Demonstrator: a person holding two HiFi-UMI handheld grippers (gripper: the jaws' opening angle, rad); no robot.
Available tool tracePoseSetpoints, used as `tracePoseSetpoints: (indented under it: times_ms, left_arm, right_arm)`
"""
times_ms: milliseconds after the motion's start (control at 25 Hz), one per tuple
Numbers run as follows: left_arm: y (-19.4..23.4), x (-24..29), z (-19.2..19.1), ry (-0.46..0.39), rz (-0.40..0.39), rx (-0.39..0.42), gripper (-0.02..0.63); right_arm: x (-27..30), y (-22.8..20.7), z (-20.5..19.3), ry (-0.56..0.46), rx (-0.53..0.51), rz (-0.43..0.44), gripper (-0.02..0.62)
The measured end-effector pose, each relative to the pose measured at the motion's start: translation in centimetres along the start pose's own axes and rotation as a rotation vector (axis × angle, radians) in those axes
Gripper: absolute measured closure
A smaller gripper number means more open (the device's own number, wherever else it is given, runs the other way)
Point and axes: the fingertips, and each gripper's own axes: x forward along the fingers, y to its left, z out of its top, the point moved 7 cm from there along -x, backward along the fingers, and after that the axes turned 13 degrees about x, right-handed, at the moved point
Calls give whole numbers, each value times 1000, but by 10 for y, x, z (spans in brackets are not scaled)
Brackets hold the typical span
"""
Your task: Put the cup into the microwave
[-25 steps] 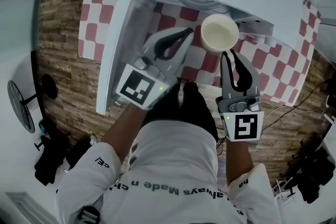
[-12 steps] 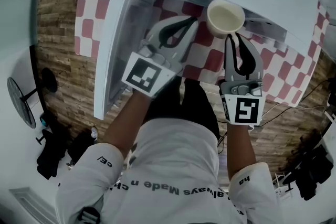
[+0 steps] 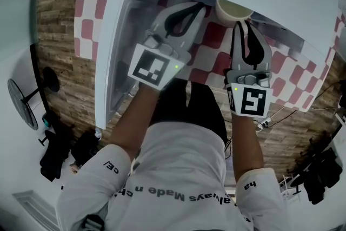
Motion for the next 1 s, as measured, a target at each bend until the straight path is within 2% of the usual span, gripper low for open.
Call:
tracePoseSetpoints:
  times_ms: [400,1000]
  left_arm:
    - [4,23,-11,-22,13,30,601]
    - [25,36,-23,-35,78,68,601]
  right_arm:
    - [30,-10,-6,-51,-1,-45,548]
    - [57,-19,-9,-92,-56,-70,548]
